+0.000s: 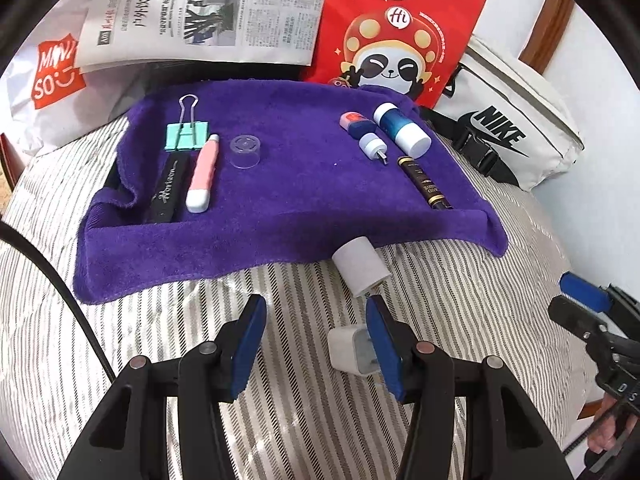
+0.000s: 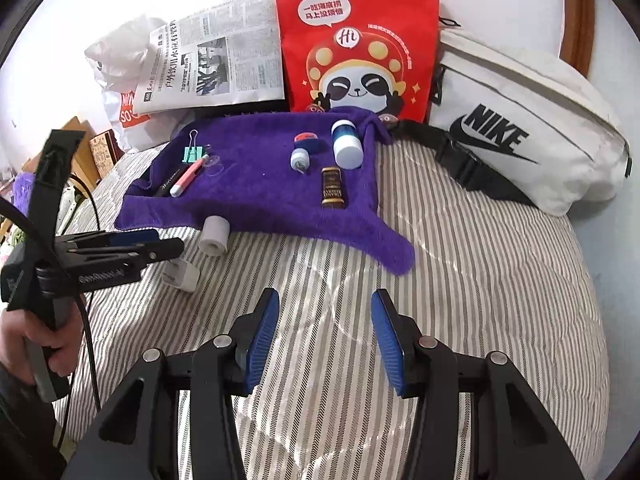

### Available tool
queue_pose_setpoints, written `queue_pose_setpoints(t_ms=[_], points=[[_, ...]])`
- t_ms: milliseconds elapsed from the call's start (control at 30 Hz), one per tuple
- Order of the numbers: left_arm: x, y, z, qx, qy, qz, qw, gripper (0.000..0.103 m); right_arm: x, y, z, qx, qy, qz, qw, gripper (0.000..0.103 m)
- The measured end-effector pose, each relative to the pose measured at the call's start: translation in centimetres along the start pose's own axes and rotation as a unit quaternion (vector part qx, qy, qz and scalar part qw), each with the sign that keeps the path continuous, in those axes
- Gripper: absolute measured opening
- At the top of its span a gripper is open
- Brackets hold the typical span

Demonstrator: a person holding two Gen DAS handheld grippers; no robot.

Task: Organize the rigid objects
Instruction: 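Grasp the white charger plug beside the towel with the left tool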

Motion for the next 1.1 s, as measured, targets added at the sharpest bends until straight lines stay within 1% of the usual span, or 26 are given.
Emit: queue_pose_setpoints(t_ms=[167,300,500,567,633,733,800,1000,1033,1100], points=[[0.4,0.5,1.1,-0.006,0.000,0.002,1.0000,0.050,-0.2,0.6,-0.3,0.001,-0.007,-0.007,1.000,0.048],[0.2,1.0,2.0,-0.002,0.022,0.006,0.9997,0.050,-0.1,1.1,-0.4,0.001,-0.011,-0.009,1.000,0.048],[-1.5,1.8,0.6,0.015,0.023,-0.013,0.9995,0.050,-0.1,1.8,-1.0,0.010,-0.013,-0.009,1.000,0.048],[-2.3,2.1,-0.3,0.021,0.015,-0.026,0.9993,0.050,-0.2,2.0,-1.2,0.012,-0.011,-0.008,1.000,0.048],[-2.8,2.2,-1.2,0.023,-0.003,-0.036,0.9991,0.050,-0.3,2.2,-1.4,0.016,-0.009,-0.007,1.000,0.048],[-2.6,2.3,-2.0,0.025,-0.016,-0.041,0.9987,0.050,-0.7,2.5,-1.8,0.022,-0.007,-0.009,1.000,0.048],[-2.1,2.3,-1.9,0.017,-0.032,-0.043,0.9984,0.050,-1.0,2.7,-2.0,0.023,-0.004,-0.013,1.000,0.048],[-1.7,2.2,-1.8,0.012,-0.033,-0.061,0.9975,0.049,-1.3,3.0,-2.4,0.026,-0.008,-0.018,0.999,0.048],[-1.9,2.3,-2.0,0.013,-0.038,-0.066,0.9970,0.047,-1.3,3.1,-2.6,0.027,-0.009,-0.018,0.999,0.048],[-2.3,2.5,-2.3,0.013,-0.047,-0.074,0.9961,0.038,-1.2,3.1,-2.8,0.030,-0.011,-0.018,0.999,0.048]])
Point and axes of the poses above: each gripper's, at about its wrist camera, not at the fingertips, and z roughly against the way its jaws point, x to its left, y to its underside, the point moved 3 cm from there along -z, roughly the way its jaws point, and after that the axes turned 8 degrees about z, right-handed, at the moved point
